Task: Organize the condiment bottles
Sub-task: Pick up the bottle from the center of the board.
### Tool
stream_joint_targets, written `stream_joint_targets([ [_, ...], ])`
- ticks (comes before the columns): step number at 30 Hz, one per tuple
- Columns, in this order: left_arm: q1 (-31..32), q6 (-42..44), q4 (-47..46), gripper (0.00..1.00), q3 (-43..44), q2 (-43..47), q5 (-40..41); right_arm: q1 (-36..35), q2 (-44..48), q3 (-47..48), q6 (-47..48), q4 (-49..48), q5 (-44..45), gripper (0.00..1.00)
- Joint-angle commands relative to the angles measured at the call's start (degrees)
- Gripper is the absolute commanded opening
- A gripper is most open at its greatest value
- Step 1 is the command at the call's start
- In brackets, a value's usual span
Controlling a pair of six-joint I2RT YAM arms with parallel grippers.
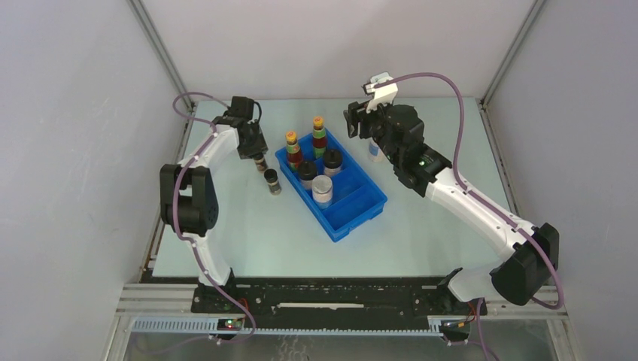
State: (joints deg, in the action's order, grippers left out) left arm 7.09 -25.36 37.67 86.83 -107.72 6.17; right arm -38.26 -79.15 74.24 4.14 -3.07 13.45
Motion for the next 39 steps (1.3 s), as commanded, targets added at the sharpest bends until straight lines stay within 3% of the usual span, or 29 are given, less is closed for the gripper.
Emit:
stream_joint_targets([
  [1, -0.36, 1.21, 0.48, 0.41, 3.51, -0.31, -0.46, 0.07, 2.4, -0.38, -0.71, -2.58, 0.65, 0.68],
  [4, -0.41, 1.33, 0.56, 0.31, 3.45, -0.21, -0.42, 0.12, 2.59, -0.66, -0.8, -2.63, 0.65, 0.69],
  [8, -0.37, 1.42, 0.61, 0.01, 3.35, 0.22, 0.07, 0.03, 2.84, -0.62, -0.8, -2.38, 0.7, 0.68],
  [24, 0.37, 1.71, -8.3, 0.0, -5.26, 10.82, 4.51, 0.03, 2.89, -1.99, -1.46, -3.53, 1.4, 0.68],
  [39, 3.18, 4.35, -6.28, 0.0, -4.76, 18.36, 9.61, 2.05, 2.43, -1.94, -3.09, -3.36, 2.37, 0.68],
])
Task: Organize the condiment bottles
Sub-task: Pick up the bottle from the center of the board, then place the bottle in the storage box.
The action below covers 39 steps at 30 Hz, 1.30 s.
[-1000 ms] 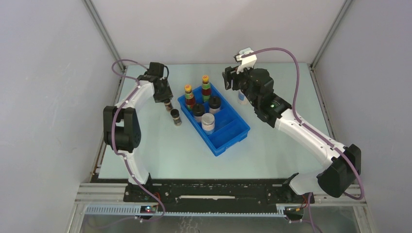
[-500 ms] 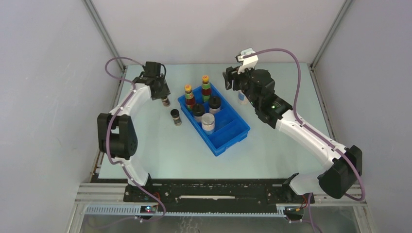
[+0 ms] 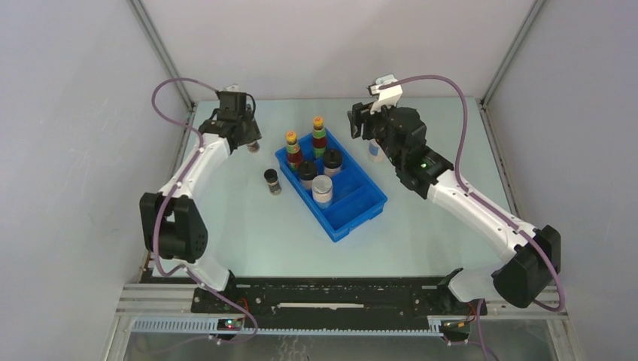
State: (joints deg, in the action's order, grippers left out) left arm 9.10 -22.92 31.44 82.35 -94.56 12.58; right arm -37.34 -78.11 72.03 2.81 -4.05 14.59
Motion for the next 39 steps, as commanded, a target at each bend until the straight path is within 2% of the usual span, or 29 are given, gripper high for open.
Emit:
stream_joint_targets([
  [1, 1.52, 1.95, 0.39, 0.0, -0.19, 5.79, 3.69, 1.47, 1.45, 0.24, -2.04, -2.32, 1.19, 0.68],
  [17, 10.38, -0.2, 5.9, 0.0, -1.96, 19.23, 8.25, 7.45, 0.18, 0.22, -7.37, -0.7, 1.49, 0.68],
  [29, 22.79, 0.9, 11.03, 0.0, -2.65, 28.39, 9.68, 10.72, -2.74, 0.27, -10.23, -0.01, 2.39, 0.68],
  [39, 32.41, 5.92, 13.07, 0.0, -2.9, 33.06, 6.76, 12.3, -3.06, 0.26, -11.58, -0.06, 3.46, 0.68],
])
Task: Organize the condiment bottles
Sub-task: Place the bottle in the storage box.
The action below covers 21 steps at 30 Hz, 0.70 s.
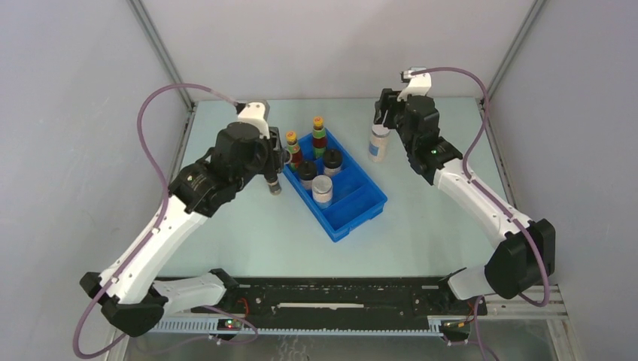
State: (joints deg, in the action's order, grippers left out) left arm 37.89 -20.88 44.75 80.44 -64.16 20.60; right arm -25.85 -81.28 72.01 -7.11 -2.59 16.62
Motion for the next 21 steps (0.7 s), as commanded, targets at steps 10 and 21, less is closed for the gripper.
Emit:
stream_joint_targets([
  [10, 12.4, 8.31, 2.37, 0.0, -0.77, 1.76, -5.06, 2.55, -0.92, 0.25, -2.49, -1.23, 1.63, 0.68],
  [21, 18.13, 11.33, 3.8, 0.0, 1.56, -5.38, -8.07, 4.12, -1.67, 0.24, -2.9, -1.48, 0.98, 0.68],
])
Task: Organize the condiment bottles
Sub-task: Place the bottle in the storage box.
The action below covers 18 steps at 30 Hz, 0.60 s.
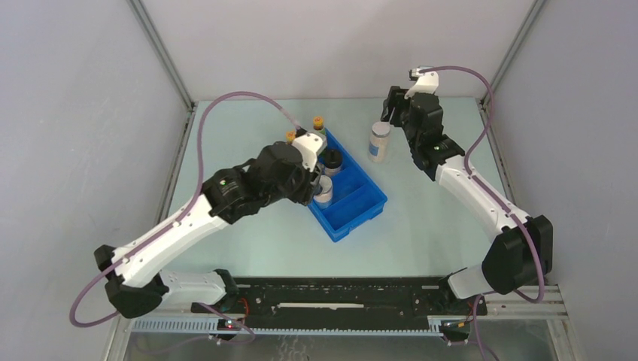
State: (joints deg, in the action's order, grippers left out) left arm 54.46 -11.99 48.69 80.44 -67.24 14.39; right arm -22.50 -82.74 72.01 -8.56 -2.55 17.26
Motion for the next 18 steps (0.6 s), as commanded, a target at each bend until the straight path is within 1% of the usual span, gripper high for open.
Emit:
stream_joint_targets([
  [1, 1.94, 2.53, -0.14, 0.0, 1.77, -3.02, -1.96, 0.93, -0.23, 0.26, -1.46, -1.45, 0.2, 0.68],
  [9, 4.95, 2.75, -0.56, 0.0, 3.15, -8.14, -3.37, 2.01, -0.23, 0.24, -1.55, -1.2, -0.41, 0.68],
  [18, 6.49, 3.72, -0.59, 0.0, 4.87, -13.52, -4.51, 2.94, -0.19, 0.24, -1.64, -0.81, -1.0, 0.68],
])
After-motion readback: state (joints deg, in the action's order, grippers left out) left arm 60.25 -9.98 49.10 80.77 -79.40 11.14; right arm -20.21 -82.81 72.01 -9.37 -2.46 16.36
